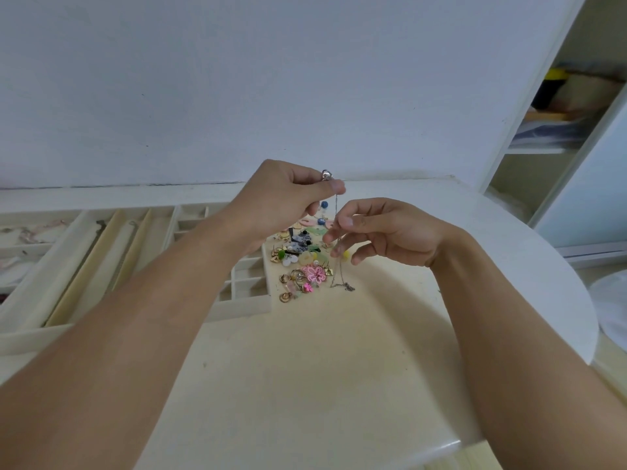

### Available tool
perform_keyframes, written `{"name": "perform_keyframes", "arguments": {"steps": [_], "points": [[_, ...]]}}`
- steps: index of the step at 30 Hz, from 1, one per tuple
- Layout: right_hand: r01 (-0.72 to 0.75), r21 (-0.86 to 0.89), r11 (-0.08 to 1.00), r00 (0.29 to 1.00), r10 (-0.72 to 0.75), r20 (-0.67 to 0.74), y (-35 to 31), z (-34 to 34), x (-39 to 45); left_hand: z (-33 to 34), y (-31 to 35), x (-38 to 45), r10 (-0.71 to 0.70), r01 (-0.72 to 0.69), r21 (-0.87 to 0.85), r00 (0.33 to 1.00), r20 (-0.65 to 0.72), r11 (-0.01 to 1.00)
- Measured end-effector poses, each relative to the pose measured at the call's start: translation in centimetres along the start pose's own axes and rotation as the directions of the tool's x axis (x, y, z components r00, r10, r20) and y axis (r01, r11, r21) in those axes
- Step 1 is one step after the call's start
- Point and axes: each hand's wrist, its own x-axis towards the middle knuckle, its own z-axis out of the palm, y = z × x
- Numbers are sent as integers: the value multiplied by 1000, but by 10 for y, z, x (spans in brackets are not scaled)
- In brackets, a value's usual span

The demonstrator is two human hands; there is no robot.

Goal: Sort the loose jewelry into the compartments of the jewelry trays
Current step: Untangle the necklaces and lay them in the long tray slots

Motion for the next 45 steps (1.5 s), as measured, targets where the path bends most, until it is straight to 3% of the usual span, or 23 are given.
{"name": "perform_keyframes", "arguments": {"steps": [10,19,26,30,36,45], "points": [[54,-9,998,999,-54,-4,1,10,5,2,0,2,68,-68,23,997,-40,997],[100,239,966,984,-61,-165,-1,-9,5,-7,0,5,74,-96,-87,972,-223,992],[127,218,968,960,-65,-271,7,-16,7,-16,-1,3,29,-63,-123,964,-263,990],[112,212,971,965,-55,-257,12,-23,7,-23,0,2,24,-71,-153,956,-292,986],[-18,113,993,993,31,-116,16,-29,4,-42,11,-8,50,-111,-152,931,-362,982],[-15,92,996,988,29,-154,20,-26,8,-100,20,-29,48,-81,-63,911,-410,995]]}}
